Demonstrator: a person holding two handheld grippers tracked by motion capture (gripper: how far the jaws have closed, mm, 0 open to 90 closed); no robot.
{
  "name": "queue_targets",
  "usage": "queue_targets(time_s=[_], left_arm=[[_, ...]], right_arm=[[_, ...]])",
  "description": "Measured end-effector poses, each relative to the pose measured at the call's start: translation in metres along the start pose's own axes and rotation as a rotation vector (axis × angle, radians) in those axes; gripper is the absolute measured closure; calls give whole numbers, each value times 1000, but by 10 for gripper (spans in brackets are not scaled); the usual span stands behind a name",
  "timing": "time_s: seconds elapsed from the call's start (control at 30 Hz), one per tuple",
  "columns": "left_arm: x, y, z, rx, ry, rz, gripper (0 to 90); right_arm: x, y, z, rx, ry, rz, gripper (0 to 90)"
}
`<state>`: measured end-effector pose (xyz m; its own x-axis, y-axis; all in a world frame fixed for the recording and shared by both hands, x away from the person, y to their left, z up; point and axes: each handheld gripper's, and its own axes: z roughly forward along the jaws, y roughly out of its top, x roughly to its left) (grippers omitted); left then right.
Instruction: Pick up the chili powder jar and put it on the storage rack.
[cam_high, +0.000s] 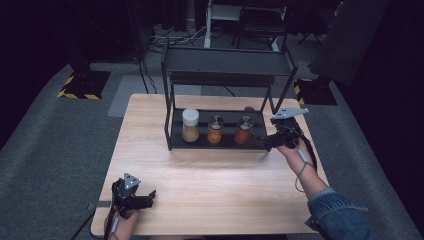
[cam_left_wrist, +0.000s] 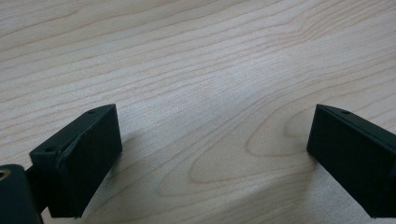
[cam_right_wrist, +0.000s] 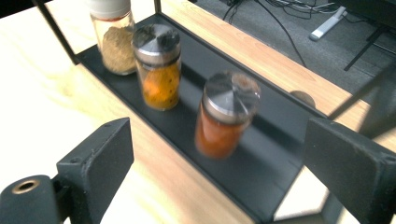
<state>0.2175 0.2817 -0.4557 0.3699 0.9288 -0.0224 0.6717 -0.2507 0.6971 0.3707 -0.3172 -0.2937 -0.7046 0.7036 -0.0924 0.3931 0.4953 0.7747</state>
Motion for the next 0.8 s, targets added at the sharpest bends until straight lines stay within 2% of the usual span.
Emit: queue_targets(time_s=[0.27, 0.4, 0.6, 0.8], left_arm=[[0, 0, 0, 1, -1, 0, 28], [0, 0, 0, 0, 0, 0, 28], [-1, 0, 0, 1, 3, -2, 28], [-1, 0, 0, 0, 5, -6, 28]], right_arm=[[-5, -46, -47, -46, -5, 21, 86], [-12, -73, -61, -53, -6, 45, 85], [-17, -113, -68, -66, -5, 109, 85], [-15, -146, -61, -59, 10, 130, 85]])
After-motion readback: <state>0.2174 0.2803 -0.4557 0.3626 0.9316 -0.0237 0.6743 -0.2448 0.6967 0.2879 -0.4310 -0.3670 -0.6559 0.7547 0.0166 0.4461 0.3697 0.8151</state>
